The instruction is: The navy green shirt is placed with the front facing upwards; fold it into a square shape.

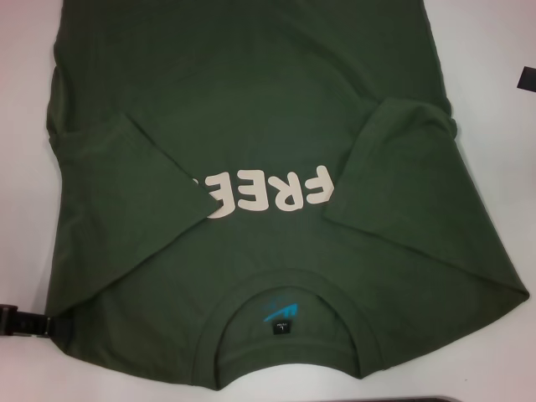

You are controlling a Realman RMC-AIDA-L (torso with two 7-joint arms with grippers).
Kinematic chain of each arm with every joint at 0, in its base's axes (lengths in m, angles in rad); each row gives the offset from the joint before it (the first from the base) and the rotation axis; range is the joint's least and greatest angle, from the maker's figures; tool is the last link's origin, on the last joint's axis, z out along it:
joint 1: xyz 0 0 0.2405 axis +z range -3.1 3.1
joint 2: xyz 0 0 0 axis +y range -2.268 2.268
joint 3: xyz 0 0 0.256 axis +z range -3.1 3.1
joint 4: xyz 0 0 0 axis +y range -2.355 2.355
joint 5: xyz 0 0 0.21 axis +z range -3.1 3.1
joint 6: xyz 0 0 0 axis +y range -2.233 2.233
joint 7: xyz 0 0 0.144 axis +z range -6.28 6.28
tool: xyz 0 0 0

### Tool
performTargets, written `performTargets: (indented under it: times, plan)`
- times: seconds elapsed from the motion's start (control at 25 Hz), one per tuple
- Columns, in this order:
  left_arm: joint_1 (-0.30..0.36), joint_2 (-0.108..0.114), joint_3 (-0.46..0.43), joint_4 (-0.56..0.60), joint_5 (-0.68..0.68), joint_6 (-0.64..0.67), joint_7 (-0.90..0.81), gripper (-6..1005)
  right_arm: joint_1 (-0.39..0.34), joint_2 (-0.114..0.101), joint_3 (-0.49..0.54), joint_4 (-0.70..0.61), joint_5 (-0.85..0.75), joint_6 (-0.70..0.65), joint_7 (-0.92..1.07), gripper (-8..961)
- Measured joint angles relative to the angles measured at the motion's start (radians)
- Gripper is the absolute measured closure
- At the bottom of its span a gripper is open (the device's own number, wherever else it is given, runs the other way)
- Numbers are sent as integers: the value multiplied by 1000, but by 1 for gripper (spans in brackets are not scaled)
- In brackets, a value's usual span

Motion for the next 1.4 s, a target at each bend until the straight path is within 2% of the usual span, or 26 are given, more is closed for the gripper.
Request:
performTargets:
  times: [0.28, 0.48, 0.96, 1.24, 1.4]
  plan:
    - [-8, -5, 7, -1, 9, -4, 5, 732, 0, -3, 0, 2, 0, 0, 1, 116]
    - [-9, -5, 6, -1, 9, -3, 5, 957, 0, -3, 0, 2, 0, 0, -1, 115]
    - [0, 1, -3, -10, -1, 8, 5, 967, -18, -2, -8, 2, -20, -15, 4, 116]
    - [2, 3, -3, -19, -1, 20, 12, 968, -41, -12, -9, -10, -103, -101, 47, 116]
    - [8, 2, -3, -25, -2, 35, 15, 967, -66, -27, -9, -11, -148, -120, 72, 115]
